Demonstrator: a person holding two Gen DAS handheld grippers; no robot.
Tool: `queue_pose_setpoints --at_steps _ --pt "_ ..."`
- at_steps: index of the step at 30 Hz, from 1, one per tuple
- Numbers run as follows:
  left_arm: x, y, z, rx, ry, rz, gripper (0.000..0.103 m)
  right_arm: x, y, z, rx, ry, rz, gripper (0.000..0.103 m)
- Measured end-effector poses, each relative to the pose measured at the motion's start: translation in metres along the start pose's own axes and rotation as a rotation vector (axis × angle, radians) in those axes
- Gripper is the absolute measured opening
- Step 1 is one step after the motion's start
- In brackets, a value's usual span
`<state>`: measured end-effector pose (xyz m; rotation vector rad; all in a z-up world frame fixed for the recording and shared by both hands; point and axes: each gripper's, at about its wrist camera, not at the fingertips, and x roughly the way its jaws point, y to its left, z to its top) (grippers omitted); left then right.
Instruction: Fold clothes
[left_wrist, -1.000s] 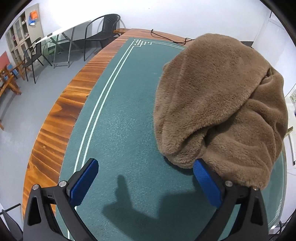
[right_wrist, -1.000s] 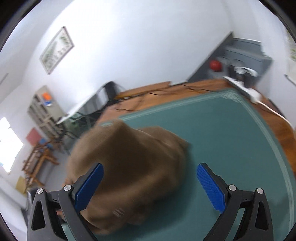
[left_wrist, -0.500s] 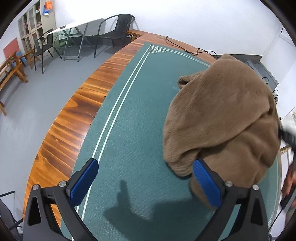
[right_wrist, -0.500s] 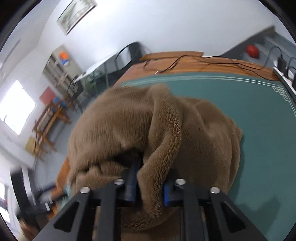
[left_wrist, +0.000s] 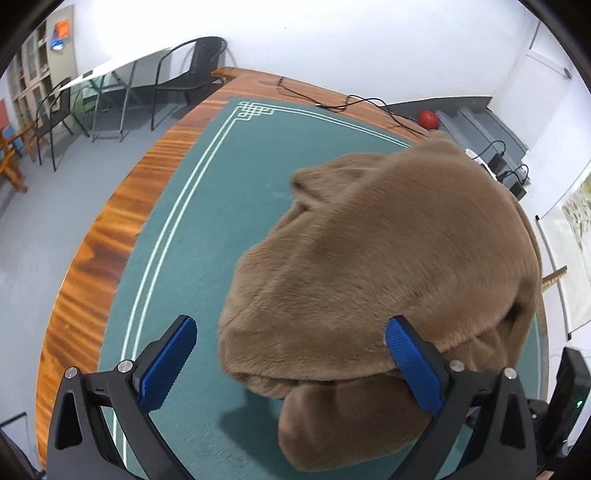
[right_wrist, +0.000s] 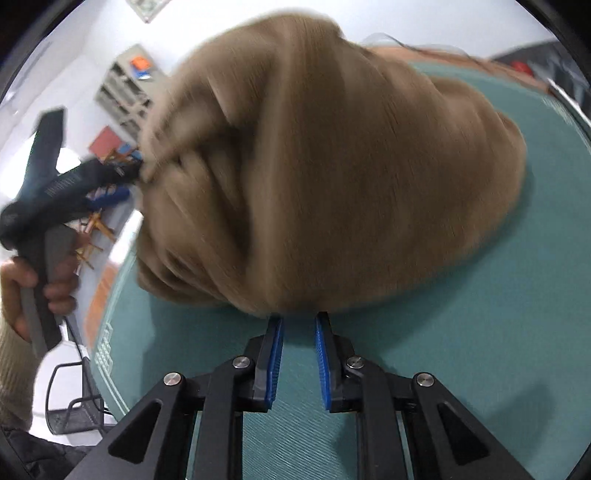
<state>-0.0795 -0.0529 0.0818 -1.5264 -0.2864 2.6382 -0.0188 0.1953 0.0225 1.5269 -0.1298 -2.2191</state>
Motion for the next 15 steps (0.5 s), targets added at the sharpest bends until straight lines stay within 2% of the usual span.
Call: queue_pose_setpoints --at_steps 4,5,6,7,8,12,15 --pt "0.01 0.007 0.014 -0.015 -0.008 -0.009 0.103 0.001 -0.008 -0.001 0.019 -0.024 -0.012 0.02" --pt "0.01 0.009 0.017 -0.017 -0.011 -0.01 0.103 0.0 -0.009 0.0 0.022 -0.032 -0.021 0.029" --pt "0.01 0.01 0.02 -0.019 -0.015 -0.012 0.103 0.0 -0.01 0.002 0.026 -0.042 -0.034 0.052" --pt "0.009 0.012 0.022 -0.021 -0.018 -0.014 0.103 -0.001 -0.012 0.004 0.031 -0.055 -0.051 0.066" --pt "0.009 0.014 0.024 -0.024 -0.021 -0.017 0.103 -0.001 -0.013 0.006 0.038 -0.065 -0.069 0.084" --pt "0.002 0.013 0.037 -0.02 -0.051 -0.058 0.103 0.002 -0.018 0.01 0.061 -0.083 -0.117 0.085" --pt "-0.006 0.003 0.05 0.018 -0.077 -0.126 0.103 0.011 -0.022 0.01 0.075 -0.066 -0.14 0.085"
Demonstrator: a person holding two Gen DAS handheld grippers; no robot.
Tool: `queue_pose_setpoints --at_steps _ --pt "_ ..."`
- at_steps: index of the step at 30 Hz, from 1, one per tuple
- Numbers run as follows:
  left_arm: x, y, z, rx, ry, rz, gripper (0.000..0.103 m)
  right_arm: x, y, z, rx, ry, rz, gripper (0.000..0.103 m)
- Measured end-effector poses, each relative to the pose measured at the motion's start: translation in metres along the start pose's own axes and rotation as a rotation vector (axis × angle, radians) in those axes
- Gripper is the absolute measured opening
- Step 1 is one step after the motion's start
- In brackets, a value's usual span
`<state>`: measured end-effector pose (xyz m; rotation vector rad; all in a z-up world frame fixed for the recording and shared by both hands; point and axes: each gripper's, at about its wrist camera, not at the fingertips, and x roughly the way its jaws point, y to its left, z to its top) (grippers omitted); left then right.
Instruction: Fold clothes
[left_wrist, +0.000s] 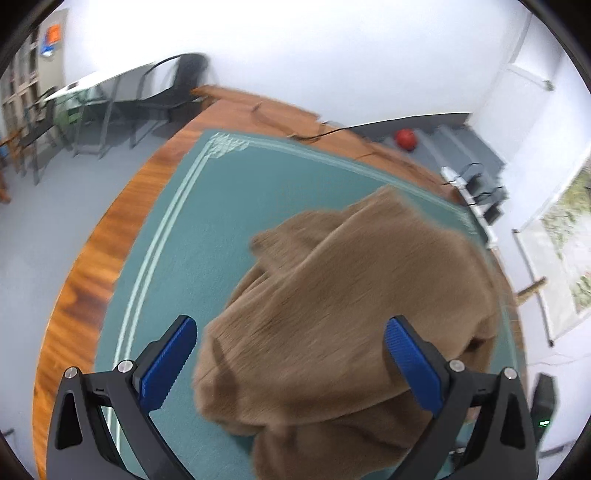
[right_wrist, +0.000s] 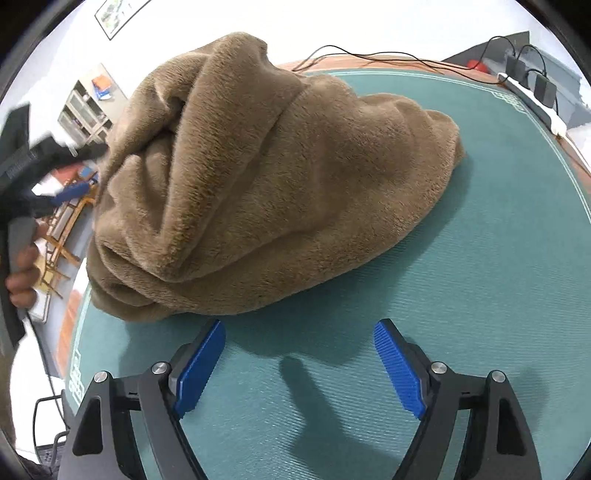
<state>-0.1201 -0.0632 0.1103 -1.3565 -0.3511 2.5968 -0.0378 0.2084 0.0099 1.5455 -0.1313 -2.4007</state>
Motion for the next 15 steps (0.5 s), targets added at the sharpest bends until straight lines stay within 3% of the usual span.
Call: queue_pose_setpoints --at_steps 6,10,13,15 --pt "0.017 -0.031 0.029 0.118 0.019 -0.073 0.103 0.015 -0.01 -0.007 0.07 0.016 0.026 0.085" --pt "0.041 -0.039 0.042 0.125 0.074 -0.13 0.103 0.021 -0.008 -0.009 0.035 0.004 0.012 0.086" --pt "0.056 -0.043 0.047 0.095 0.129 -0.167 0.103 0.028 -0.002 -0.01 -0.005 -0.004 -0.006 0.093" --pt "0.055 -0.045 0.041 0.098 0.133 -0.161 0.102 0.034 0.003 -0.011 -0.034 -0.007 -0.028 0.103"
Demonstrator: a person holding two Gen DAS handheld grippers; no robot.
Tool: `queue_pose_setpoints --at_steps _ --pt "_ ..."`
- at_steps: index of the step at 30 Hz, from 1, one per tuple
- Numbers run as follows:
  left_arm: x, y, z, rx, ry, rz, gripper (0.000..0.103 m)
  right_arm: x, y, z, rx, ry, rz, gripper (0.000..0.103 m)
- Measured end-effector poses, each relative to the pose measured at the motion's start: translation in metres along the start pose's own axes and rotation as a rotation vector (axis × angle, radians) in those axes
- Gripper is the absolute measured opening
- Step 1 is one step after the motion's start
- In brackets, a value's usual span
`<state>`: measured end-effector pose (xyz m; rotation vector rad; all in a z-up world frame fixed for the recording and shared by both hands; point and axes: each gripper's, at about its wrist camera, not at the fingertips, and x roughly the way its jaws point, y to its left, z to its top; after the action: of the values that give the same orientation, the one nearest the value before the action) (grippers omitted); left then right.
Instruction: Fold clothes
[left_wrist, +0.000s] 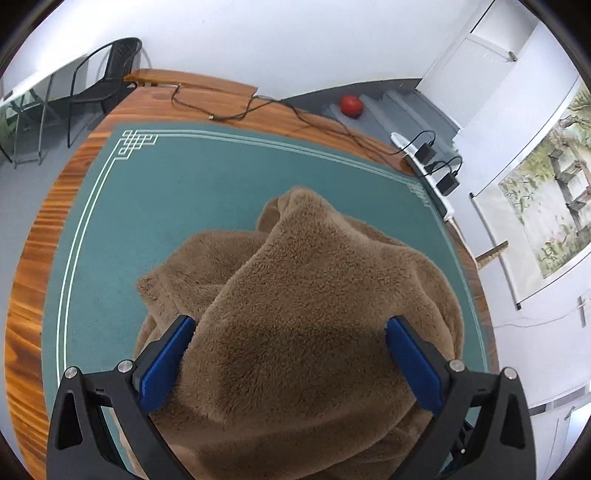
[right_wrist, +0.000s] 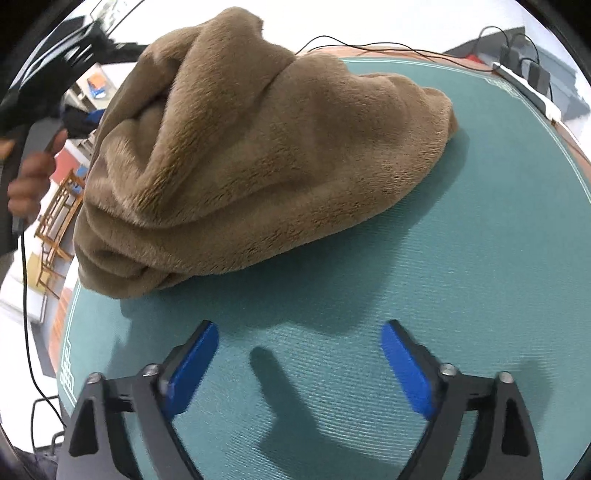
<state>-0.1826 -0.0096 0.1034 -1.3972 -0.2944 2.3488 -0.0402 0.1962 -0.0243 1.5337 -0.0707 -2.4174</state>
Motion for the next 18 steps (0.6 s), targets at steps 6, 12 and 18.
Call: queue_pose_setpoints --at_steps 6,12,18 --pt "-0.009 -0.016 -0.025 0.043 0.023 -0.005 0.055 0.018 0.019 -0.005 -0.123 -0.02 -0.096 0.103" --pt "-0.026 -0.052 -0.075 0.172 0.069 -0.031 0.042 0.024 0.02 -0.011 -0.205 -0.079 -0.121 0.103" --pt "-0.024 -0.081 -0.124 0.223 0.123 -0.043 0.042 0.027 0.005 -0.002 -0.158 -0.066 -0.082 0.103"
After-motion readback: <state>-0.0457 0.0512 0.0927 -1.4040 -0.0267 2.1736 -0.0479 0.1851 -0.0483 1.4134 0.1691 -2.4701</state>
